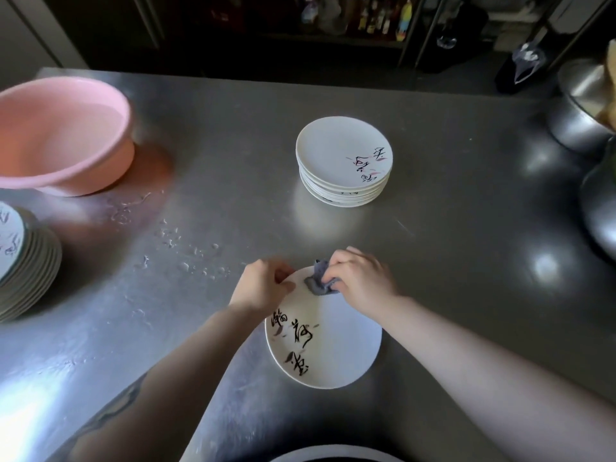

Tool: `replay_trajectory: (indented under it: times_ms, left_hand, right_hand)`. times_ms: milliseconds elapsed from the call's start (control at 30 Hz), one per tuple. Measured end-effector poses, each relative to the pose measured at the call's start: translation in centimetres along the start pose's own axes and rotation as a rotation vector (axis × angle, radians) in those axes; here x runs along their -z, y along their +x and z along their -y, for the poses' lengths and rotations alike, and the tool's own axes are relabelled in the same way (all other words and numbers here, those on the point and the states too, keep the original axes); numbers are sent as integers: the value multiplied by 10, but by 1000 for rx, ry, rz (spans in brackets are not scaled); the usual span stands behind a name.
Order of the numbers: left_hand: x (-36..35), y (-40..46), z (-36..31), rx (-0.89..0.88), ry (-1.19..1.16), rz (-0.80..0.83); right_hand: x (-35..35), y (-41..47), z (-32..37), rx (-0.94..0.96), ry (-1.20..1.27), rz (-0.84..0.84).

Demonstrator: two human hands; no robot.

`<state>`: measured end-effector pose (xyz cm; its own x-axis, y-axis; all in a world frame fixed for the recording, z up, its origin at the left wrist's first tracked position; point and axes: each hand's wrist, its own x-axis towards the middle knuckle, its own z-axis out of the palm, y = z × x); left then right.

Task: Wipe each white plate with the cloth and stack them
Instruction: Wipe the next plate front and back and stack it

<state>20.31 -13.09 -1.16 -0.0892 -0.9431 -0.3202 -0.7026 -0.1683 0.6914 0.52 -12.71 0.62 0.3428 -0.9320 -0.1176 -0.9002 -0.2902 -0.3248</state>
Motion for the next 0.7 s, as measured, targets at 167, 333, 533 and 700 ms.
replay_trajectory:
  times_ms: [167, 333, 533, 700]
  left_hand:
    - [7, -9, 14, 73, 142, 84]
    - [1, 10, -13, -31, 150, 26]
    - [8, 2, 9, 125, 133, 2]
    - [5, 4, -6, 32, 325, 40]
  right_hand:
    - [3, -6, -7, -28, -21, -13]
    - [3, 9, 9, 30, -57, 23]
    - [6, -4, -12, -100, -46, 11]
    - [7, 4, -7, -38, -71, 22]
